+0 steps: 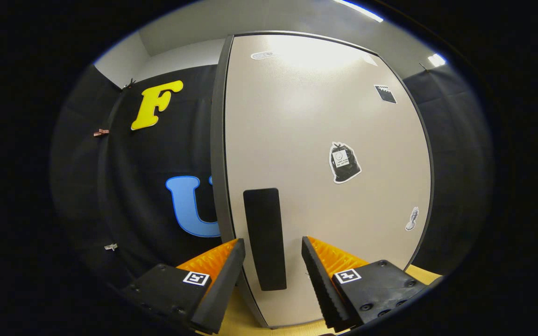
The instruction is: Open the shoe cabinet door, grab the shoes and put them into the shoe cabinet, then close the shoe cabinet door.
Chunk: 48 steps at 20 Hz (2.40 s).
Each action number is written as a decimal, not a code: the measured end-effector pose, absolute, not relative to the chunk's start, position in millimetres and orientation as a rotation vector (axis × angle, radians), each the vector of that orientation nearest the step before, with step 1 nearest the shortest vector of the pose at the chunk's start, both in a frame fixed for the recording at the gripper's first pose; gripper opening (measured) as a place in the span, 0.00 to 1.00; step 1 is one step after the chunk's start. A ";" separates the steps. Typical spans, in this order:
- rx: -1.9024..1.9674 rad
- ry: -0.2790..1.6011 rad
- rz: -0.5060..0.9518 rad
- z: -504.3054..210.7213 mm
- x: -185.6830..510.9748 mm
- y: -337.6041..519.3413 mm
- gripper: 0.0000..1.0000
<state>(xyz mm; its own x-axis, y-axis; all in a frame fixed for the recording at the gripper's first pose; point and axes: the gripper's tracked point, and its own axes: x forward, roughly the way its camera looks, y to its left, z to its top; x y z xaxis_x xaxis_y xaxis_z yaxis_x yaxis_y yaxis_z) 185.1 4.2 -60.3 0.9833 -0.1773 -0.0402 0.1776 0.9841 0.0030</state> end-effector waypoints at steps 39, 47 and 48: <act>-0.021 0.109 -0.028 -46.0 78.6 -7.6 0.23; 0.001 0.119 0.111 -33.4 15.6 -46.4 0.22; -0.004 0.118 0.126 -31.7 11.1 -51.5 0.23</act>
<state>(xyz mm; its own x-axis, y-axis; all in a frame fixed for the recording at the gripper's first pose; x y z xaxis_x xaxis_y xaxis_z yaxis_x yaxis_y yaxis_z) 11.1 -51.5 -31.7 0.9852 0.1248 -0.1174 -0.1252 0.9921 0.0036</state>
